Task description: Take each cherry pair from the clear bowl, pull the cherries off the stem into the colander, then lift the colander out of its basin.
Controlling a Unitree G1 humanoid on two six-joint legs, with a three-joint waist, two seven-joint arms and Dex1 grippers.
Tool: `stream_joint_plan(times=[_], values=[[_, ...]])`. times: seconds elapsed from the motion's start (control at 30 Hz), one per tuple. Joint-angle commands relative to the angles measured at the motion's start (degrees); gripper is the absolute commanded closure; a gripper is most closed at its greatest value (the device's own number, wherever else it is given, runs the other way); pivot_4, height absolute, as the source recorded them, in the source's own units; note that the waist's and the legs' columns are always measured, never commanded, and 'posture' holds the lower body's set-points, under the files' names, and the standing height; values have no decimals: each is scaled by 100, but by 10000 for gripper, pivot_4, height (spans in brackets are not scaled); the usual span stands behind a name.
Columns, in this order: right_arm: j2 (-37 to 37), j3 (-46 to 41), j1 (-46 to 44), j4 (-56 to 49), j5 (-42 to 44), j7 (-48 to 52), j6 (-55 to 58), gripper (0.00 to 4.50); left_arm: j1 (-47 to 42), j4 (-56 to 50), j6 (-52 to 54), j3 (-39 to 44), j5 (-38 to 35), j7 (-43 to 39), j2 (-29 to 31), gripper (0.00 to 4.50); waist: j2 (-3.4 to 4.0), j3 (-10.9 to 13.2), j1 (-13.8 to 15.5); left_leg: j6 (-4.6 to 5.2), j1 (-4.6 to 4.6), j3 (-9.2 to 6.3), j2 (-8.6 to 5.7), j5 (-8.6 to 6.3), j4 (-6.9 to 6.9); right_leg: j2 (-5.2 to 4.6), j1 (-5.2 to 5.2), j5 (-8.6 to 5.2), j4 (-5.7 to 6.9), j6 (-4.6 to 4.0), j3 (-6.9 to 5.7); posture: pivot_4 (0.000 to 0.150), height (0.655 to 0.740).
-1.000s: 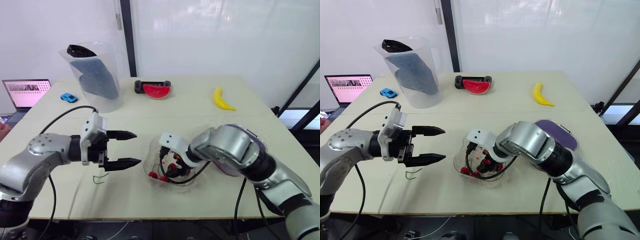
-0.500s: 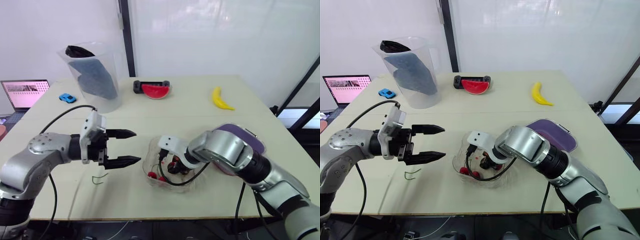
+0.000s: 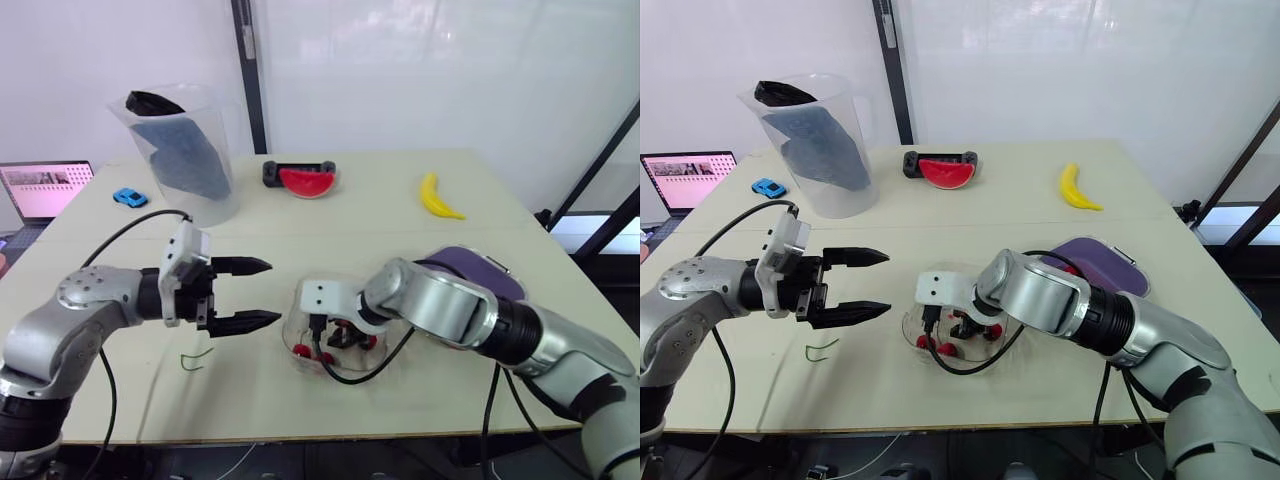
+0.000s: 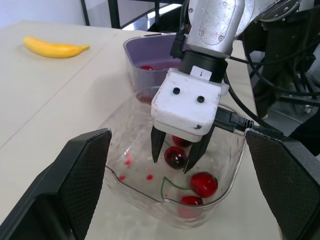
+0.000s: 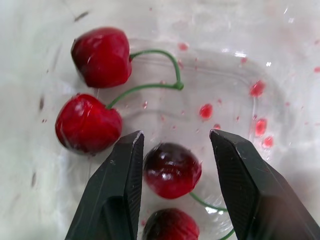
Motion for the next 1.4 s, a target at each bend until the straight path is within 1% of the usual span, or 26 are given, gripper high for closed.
stream_joint_plan(times=[0.03,0.13,0.5,0.6,0.73,0.83,1.03,1.23,1.33,1.37,1.4], values=[[19,-440,-78,-211,-39,-67,384,13933,-43,-184,-22,29,-40,43,-1,0,0,0,3,0,0,0,0,0,0,0,0,0,0,0,0,1500,7400],[144,-651,9,-227,69,-198,949,311,-91,-183,-10,-15,-38,61,-25,0,0,0,6,0,0,-1,0,0,0,0,1,0,1,0,0,1500,7400],[297,-636,271,44,-24,-405,1040,311,-263,-49,-58,-126,20,29,-45,0,0,0,-3,0,0,1,-1,0,-1,0,-4,0,8,0,1,1500,7400],[346,-691,299,55,3,-454,1079,9212,-237,-31,-82,-116,38,14,-43,0,0,0,0,-1,0,1,-1,0,0,0,-5,0,9,0,1,1500,7400],[350,-611,272,70,-15,-464,1028,28515,-217,-12,-110,-113,59,5,-54,0,0,0,1,-1,0,1,-1,0,1,-1,-4,0,10,0,1,1500,7400],[362,-569,250,81,-34,-438,909,28515,-216,7,-128,-110,72,5,-62,0,0,0,0,-1,0,1,-1,1,1,-1,-4,0,10,0,1,1500,7400],[168,76,9,49,-645,53,-613,28515,-38,-134,-141,-55,52,116,-104,0,0,0,-6,-1,0,2,-1,0,1,0,-7,0,10,0,1,1500,7400],[334,71,2,242,-945,373,-996,28515,2,-249,-113,-9,43,225,-96,0,0,0,4,-2,-1,1,-1,1,2,-1,-6,0,12,0,1,1500,7400],[354,4,54,264,-1047,445,-961,19954,22,-256,-114,13,36,237,-69,0,0,0,0,-2,-1,1,-1,1,2,0,-7,0,13,0,1,1500,7400],[341,-16,62,241,-1081,459,-939,15675,26,-256,-116,11,38,237,-64,0,0,0,0,-2,0,0,-1,1,2,0,-7,0,13,0,1,1500,7400],[316,-52,66,210,-1093,493,-923,10431,14,-246,-120,-1,47,238,-65,0,0,0,1,-3,-1,0,-1,2,2,0,-8,0,13,0,1,1500,7400]])
